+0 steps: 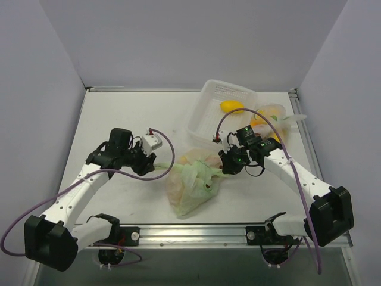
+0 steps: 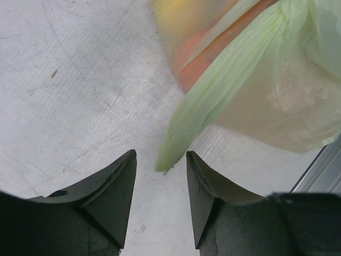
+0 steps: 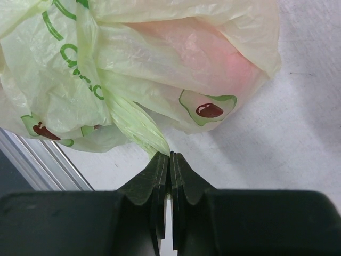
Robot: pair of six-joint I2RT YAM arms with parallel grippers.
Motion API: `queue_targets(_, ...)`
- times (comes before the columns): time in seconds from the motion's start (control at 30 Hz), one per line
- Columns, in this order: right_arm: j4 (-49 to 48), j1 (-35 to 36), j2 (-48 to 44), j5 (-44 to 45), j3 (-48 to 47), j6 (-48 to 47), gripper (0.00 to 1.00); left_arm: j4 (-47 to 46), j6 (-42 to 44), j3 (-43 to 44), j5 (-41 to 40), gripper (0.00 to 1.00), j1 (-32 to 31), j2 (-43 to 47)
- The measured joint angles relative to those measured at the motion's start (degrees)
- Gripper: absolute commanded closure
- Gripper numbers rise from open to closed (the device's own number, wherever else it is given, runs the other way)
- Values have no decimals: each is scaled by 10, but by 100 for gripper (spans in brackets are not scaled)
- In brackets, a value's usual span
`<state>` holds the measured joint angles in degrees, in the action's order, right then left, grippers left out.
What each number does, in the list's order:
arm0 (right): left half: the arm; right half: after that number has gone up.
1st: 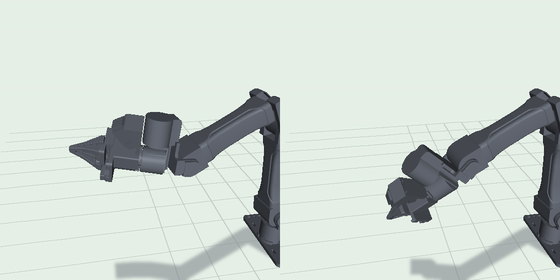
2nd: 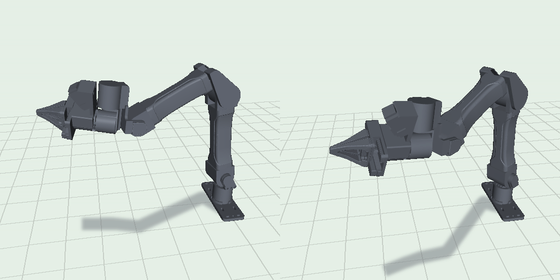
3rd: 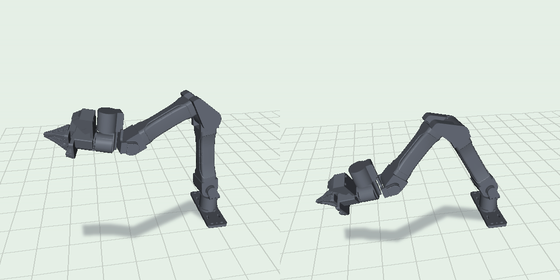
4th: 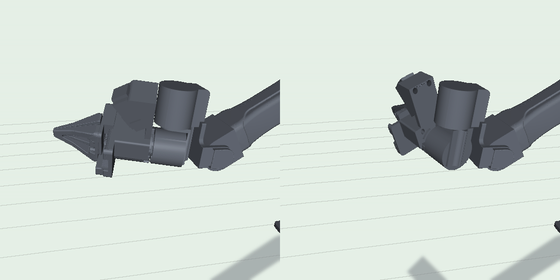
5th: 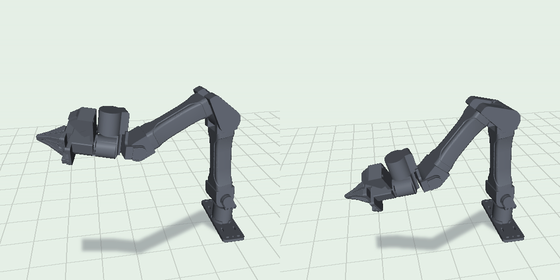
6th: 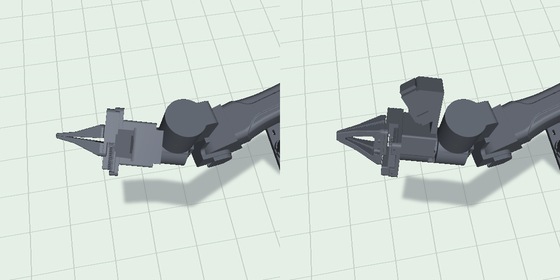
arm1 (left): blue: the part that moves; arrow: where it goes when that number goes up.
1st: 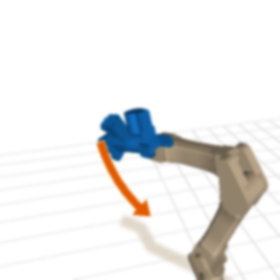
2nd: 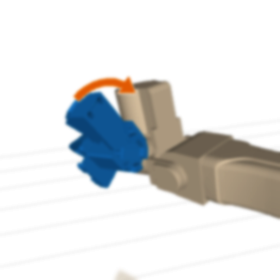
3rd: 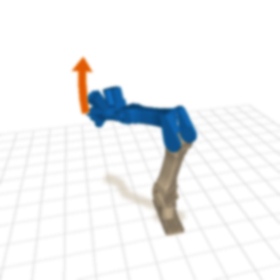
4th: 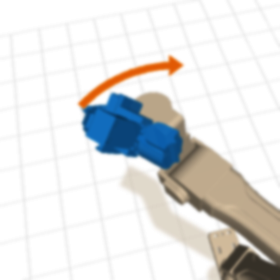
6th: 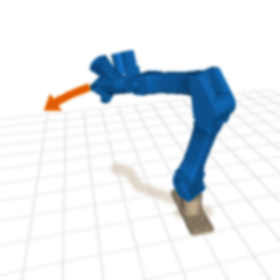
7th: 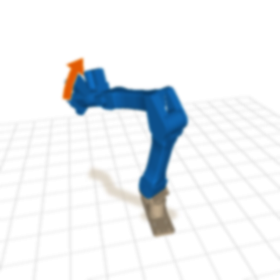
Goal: Place the fake fruits into the plastic bag and tie a complex knot
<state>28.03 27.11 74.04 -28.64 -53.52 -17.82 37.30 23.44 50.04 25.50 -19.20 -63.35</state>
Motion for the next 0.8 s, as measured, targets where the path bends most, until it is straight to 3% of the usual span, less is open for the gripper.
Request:
queue_targets(0.27, 0, 0, 0, 1, 0, 2, 100, -61, 24, -40, -14, 49, -15, 9)
queue_targets(0.57, 0, 0, 10, 5, -1, 0, 100, -222, 35, -132, -101, 64, -74, 40)
queue_targets(0.8, 0, 0, 23, 13, -4, -3, 100, -369, 75, -218, -177, 67, -118, 42)
